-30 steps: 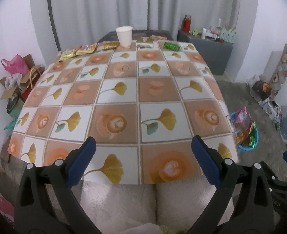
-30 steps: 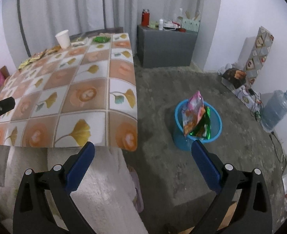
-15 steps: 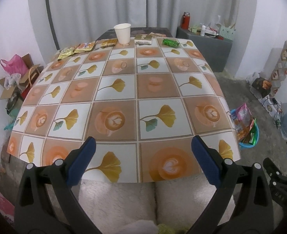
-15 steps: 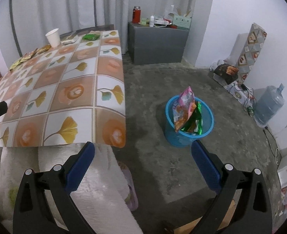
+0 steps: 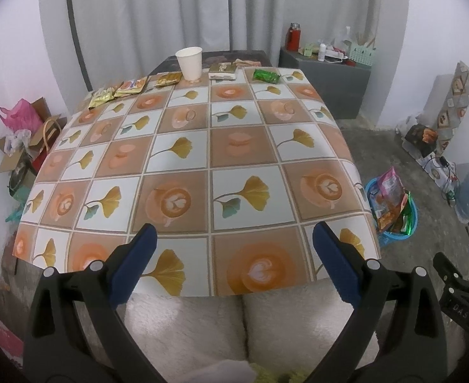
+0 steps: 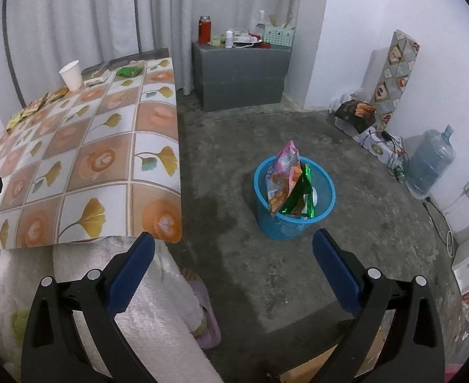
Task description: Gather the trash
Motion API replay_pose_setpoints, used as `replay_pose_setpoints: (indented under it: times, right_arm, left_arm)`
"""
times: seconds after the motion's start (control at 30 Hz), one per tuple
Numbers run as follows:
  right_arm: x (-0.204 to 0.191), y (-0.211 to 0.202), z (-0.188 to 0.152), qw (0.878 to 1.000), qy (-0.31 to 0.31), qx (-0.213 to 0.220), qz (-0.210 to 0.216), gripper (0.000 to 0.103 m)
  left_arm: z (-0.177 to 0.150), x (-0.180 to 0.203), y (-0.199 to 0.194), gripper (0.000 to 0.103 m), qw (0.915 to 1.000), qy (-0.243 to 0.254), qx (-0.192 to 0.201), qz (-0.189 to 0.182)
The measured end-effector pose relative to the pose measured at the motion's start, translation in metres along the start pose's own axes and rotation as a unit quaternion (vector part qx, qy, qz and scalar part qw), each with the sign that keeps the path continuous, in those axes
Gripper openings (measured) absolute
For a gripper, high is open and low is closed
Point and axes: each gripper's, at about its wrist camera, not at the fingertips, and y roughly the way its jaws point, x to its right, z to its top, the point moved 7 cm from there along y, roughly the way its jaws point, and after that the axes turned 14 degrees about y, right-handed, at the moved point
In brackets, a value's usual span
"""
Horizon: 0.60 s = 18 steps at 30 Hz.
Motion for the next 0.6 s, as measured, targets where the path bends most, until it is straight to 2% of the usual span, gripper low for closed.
replay_pose_setpoints:
  times: [0.37, 0.6]
  right_arm:
    - [0.006, -0.005, 0.004, 1.000, 0.007, 0.003, 0.007, 0.096]
    - [0.006, -0.006, 0.005, 1.000, 0.007, 0.004, 0.007, 0.096]
  left_arm:
    - [0.004, 0.008, -0.006, 0.094, 1.0000, 0.005, 0.006, -0.004]
    - [0.004, 0.014, -0.005, 0.094, 0.9997, 0.005, 0.000, -0.025]
